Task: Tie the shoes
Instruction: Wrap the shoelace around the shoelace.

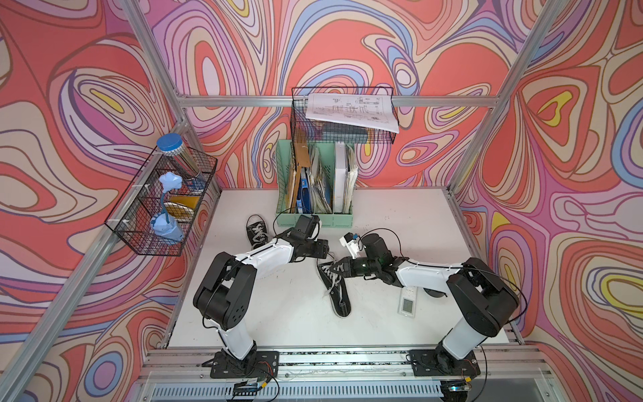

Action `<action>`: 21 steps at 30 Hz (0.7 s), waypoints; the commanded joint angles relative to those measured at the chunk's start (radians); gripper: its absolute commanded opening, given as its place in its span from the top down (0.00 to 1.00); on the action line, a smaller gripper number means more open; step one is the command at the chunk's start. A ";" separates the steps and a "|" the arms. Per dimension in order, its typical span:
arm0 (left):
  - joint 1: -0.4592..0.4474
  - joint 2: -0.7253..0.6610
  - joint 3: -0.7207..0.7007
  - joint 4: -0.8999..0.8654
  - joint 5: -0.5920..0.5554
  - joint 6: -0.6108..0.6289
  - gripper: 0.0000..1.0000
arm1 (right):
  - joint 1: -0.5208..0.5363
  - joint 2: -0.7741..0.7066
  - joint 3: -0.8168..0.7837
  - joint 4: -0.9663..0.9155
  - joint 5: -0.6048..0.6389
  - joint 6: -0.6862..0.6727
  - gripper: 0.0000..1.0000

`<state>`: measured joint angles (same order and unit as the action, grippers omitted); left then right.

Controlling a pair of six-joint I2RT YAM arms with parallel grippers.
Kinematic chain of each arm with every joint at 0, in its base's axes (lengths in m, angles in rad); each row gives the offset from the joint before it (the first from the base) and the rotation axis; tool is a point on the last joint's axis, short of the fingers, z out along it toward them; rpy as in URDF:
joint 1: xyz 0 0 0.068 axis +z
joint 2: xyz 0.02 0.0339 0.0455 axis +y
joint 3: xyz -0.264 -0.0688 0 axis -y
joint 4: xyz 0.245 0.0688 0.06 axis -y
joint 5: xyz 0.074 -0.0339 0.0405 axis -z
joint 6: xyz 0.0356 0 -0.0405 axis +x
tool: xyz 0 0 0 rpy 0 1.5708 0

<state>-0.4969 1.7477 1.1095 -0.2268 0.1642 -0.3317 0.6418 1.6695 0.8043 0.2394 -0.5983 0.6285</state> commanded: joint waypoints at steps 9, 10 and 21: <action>-0.070 0.080 0.159 -0.224 -0.072 0.120 0.31 | -0.003 -0.065 -0.042 0.023 0.025 -0.033 1.00; -0.069 0.093 0.173 -0.236 -0.068 0.124 0.31 | -0.003 -0.065 -0.042 0.023 0.022 -0.037 1.00; -0.054 0.120 0.198 -0.269 -0.175 0.114 0.31 | -0.003 -0.036 -0.047 0.040 0.010 -0.020 1.00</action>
<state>-0.5648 1.8626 1.3067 -0.4610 0.0265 -0.2169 0.6418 1.6287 0.7643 0.2535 -0.5838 0.6117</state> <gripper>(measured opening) 0.697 0.041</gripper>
